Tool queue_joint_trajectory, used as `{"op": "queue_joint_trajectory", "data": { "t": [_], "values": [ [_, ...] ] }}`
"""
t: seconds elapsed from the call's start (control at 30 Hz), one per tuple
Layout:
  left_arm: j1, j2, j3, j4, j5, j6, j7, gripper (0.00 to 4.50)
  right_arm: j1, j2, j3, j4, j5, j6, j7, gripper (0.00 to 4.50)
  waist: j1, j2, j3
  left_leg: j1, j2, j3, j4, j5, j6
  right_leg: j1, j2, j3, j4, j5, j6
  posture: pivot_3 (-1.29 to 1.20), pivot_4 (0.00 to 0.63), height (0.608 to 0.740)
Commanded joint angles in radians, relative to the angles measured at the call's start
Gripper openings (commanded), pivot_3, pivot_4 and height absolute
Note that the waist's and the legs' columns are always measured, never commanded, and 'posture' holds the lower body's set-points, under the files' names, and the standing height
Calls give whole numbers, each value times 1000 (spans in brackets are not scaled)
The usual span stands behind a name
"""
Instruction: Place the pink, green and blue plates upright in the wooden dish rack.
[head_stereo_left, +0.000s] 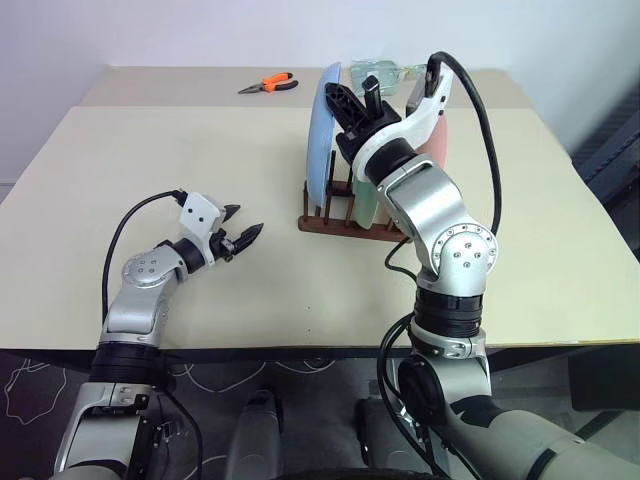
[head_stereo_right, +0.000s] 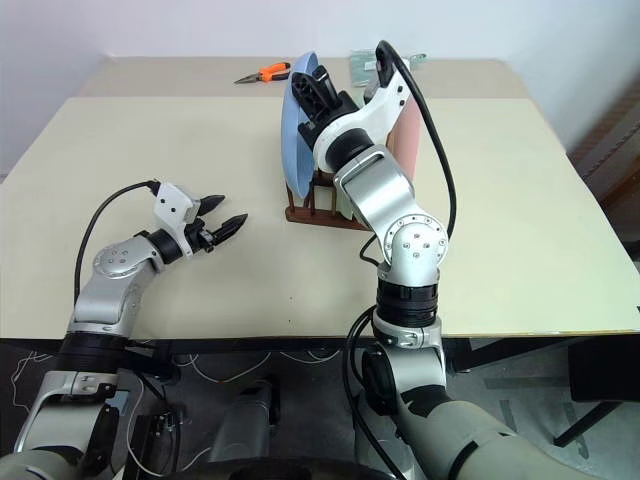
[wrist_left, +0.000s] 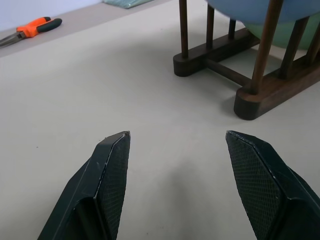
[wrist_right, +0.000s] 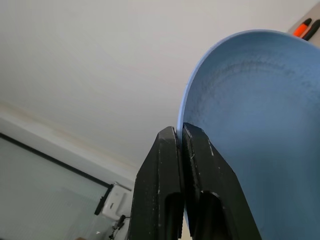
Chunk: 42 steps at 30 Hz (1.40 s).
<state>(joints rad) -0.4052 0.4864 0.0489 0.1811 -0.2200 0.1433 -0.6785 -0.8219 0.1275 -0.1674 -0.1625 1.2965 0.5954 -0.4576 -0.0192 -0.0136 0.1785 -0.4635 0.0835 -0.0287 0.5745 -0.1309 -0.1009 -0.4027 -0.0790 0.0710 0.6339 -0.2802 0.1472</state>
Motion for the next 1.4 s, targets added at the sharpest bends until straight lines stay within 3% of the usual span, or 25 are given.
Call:
{"op": "queue_joint_trajectory", "data": {
  "t": [0.03,0.2,0.4,0.6,0.77,0.87,0.93,1.0,1.13,1.4],
  "values": [
    [-2,-4,-1,-40,-2,-3,-5,3117,-24,44,8,-17,7,-17,-1,50,0,0,0,0,0,0,0,0,0,0,0,0,0,0,0,0,150,740],
    [-4,-11,-6,-42,1,-2,-4,3117,-20,25,7,58,-51,-17,-15,50,0,0,0,0,0,0,0,0,0,0,0,0,0,0,0,0,150,740],
    [2,-14,-8,-50,1,3,-3,3117,-76,-72,60,27,-176,23,117,2854,0,0,0,-1,0,0,0,0,0,-2,0,0,0,0,0,0,150,740],
    [28,-18,-14,-83,-1,16,8,3117,-114,-334,147,-127,-350,80,361,2854,5,0,0,-2,0,0,0,0,0,-2,0,0,-1,0,0,0,150,740],
    [37,-24,-18,-100,3,25,21,3117,-7,-609,35,-233,-404,72,573,2854,8,0,0,-3,0,0,1,0,0,-2,0,0,-3,0,-1,0,150,740],
    [46,-19,-14,-99,1,24,14,3117,247,-867,-202,-241,-442,69,754,3753,31,-3,0,-4,0,0,1,0,0,0,-1,0,-6,0,-1,0,150,740],
    [47,-14,-23,-86,8,17,2,3117,438,-964,-334,-204,-495,57,827,4469,35,-2,0,-6,-2,1,1,-1,2,0,-2,0,-9,0,-1,0,150,740],
    [42,-18,-40,-79,19,15,-1,3117,593,-998,-394,-170,-550,20,896,4469,32,-1,0,-6,-2,2,1,-2,2,0,-3,1,-9,0,0,0,150,740],
    [30,-11,-51,-42,36,-12,-16,3117,855,-979,-361,-130,-684,-90,1021,4469,5,-1,0,1,-1,2,1,-2,2,1,-1,1,-5,-1,0,0,150,740],
    [56,-4,-46,-59,46,-10,-4,3117,858,-898,-246,43,-824,-258,1092,4469,-25,-1,0,3,-2,2,3,-2,2,3,-2,3,-5,1,-2,0,150,740]
  ]
}}
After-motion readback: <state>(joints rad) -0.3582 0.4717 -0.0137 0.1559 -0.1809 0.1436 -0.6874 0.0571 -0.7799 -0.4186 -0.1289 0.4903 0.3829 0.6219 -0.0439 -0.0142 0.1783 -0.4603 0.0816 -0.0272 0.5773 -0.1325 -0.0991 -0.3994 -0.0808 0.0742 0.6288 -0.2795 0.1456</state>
